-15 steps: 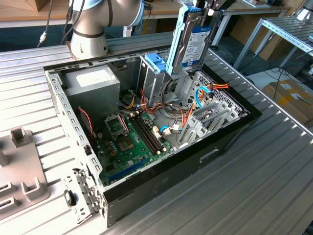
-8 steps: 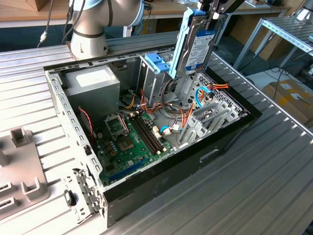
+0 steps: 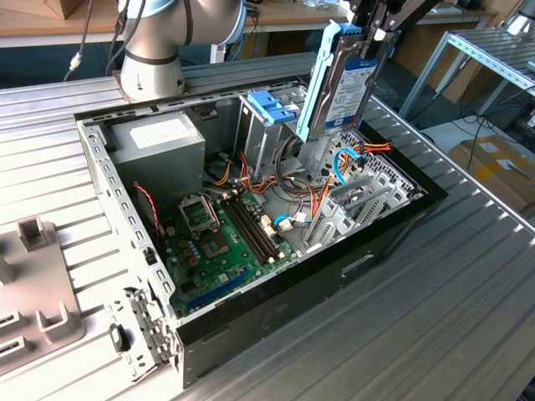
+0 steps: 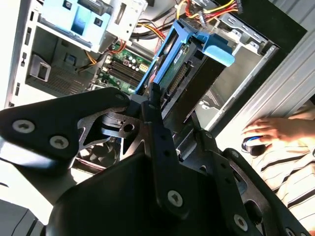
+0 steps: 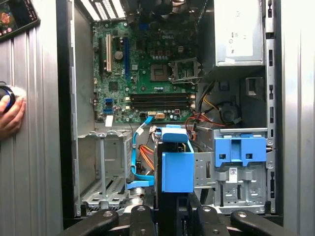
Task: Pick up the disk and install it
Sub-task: 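Pick up the disk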
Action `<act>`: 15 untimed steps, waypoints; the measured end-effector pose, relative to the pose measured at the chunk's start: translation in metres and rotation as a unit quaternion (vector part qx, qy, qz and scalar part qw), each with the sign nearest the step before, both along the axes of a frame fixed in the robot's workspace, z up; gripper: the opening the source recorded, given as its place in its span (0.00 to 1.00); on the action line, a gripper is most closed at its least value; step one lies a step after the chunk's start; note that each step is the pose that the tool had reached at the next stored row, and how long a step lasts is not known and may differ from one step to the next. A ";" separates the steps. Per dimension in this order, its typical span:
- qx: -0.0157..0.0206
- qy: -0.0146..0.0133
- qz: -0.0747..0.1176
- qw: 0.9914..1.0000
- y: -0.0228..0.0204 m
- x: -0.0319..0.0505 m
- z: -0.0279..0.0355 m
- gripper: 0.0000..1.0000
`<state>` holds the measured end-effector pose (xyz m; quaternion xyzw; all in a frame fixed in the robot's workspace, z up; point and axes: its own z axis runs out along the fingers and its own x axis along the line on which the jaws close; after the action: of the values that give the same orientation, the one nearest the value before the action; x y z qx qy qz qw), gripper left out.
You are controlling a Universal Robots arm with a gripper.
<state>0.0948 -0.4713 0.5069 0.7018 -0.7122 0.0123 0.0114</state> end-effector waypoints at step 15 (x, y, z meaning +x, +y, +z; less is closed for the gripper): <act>0.000 0.000 0.000 1.000 -0.0302 0.0001 0.0000 0.35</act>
<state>0.0948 -0.5015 0.5068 0.7018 -0.7122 0.0123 0.0114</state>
